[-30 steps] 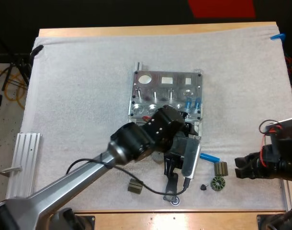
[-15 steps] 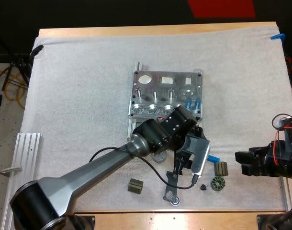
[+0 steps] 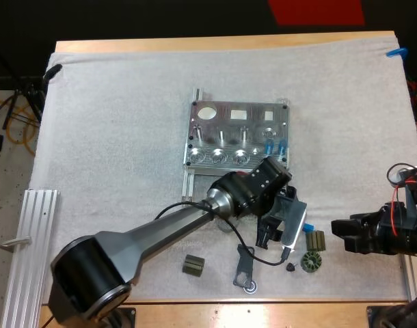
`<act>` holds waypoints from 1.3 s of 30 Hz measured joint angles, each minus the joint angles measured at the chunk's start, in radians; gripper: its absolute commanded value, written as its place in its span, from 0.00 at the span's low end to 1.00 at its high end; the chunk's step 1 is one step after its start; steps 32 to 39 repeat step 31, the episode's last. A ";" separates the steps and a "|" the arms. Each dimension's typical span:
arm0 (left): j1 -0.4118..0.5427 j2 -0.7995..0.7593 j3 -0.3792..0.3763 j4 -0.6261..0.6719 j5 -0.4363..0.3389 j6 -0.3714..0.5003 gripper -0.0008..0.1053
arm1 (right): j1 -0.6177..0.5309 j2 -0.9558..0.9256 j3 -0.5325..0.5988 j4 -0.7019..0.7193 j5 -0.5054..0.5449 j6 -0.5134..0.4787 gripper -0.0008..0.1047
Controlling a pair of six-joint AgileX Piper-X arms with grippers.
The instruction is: Load cells from right to left
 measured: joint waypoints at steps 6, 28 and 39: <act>0.000 0.048 0.000 -0.071 -0.030 0.004 0.64 | 0.000 0.000 0.000 0.000 -0.011 0.000 0.42; 0.000 0.116 0.000 -0.061 -0.054 -0.015 0.62 | 0.000 0.000 0.000 0.000 -0.059 0.000 0.42; -0.002 0.116 0.000 -0.061 -0.054 -0.015 0.55 | 0.000 0.000 0.000 0.000 -0.063 0.000 0.42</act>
